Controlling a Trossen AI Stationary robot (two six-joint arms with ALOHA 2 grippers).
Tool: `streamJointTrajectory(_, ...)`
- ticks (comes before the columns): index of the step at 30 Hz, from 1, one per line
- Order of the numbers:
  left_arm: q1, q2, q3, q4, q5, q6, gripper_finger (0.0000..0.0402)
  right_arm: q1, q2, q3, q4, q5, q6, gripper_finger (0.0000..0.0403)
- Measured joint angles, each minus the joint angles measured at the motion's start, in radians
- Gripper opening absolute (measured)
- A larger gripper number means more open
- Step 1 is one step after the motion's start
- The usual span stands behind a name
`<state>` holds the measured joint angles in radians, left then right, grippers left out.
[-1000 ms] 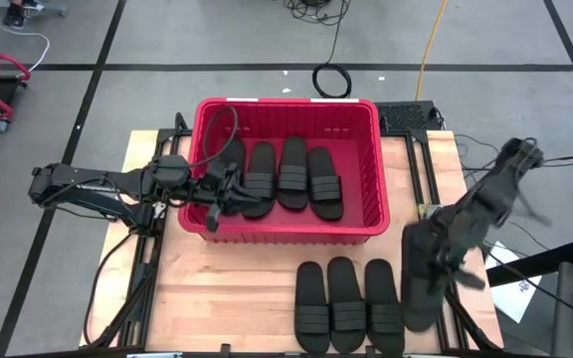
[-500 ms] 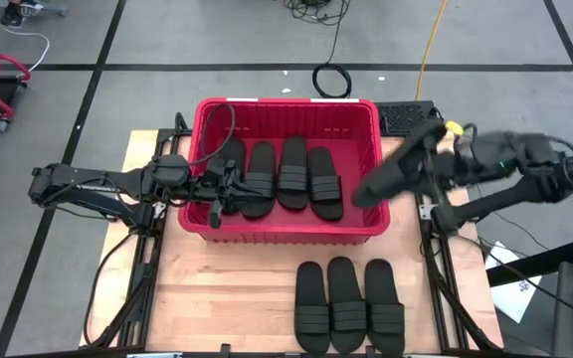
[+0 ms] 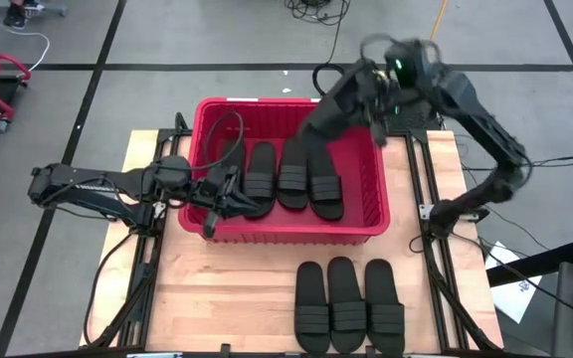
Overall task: Pick and place slides into bin
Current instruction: Put the black slide into the red bin
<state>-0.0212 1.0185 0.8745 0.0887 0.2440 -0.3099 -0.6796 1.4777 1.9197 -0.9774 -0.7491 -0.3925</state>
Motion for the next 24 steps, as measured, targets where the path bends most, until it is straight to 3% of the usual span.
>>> streamJointTrajectory(3,0.002,-0.016,0.0,-0.067,0.016,0.039,0.0026,-0.123,0.111,0.055,-0.171,-0.09,-0.08,0.0004)
streamJointTrajectory(9,0.021,-0.045,0.0,-0.156,0.003,0.069,0.0026,-0.142,0.256,0.094,-0.567,-0.028,-0.387,0.0004)
streamJointTrajectory(15,0.056,-0.051,0.0,-0.167,-0.032,0.049,0.0026,-0.11,0.276,0.068,-0.538,-0.059,-0.511,0.0004)
streamJointTrajectory(24,0.098,-0.051,0.0,-0.169,-0.064,0.041,0.0026,-0.064,0.381,0.056,-0.604,0.145,-0.592,0.0004)
